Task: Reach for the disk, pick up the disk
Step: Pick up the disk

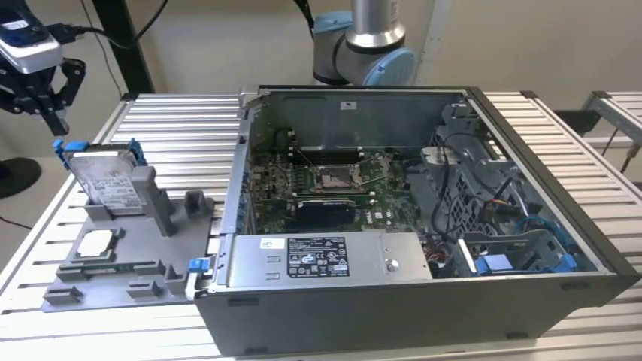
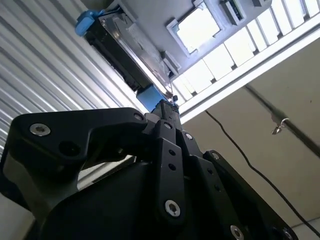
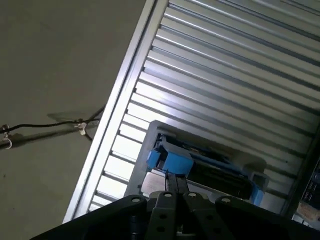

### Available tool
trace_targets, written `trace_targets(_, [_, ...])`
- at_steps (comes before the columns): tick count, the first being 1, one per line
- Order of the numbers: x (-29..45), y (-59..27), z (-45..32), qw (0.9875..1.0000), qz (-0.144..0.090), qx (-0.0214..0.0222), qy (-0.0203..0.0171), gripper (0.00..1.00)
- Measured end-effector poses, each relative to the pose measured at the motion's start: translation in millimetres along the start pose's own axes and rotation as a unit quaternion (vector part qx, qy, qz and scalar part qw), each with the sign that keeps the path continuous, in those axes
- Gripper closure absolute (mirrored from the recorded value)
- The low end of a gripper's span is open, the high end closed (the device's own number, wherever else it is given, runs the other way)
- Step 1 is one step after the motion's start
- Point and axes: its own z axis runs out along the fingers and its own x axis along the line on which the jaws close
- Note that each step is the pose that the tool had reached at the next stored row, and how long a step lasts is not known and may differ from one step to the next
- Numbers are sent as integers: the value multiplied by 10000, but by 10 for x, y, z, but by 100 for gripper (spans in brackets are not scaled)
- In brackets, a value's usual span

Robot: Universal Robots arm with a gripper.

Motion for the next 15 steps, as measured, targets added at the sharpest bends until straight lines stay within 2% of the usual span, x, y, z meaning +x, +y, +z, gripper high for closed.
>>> trace_targets(4, [6, 3, 1, 9995, -309, 9, 11, 100])
trace_targets(8, [14, 6, 1, 9981, -613, 15, 23, 100])
trace_targets(11, [20, 8, 1, 9964, -846, 20, 31, 100])
trace_targets(15, [28, 11, 1, 9932, -1159, 26, 42, 100])
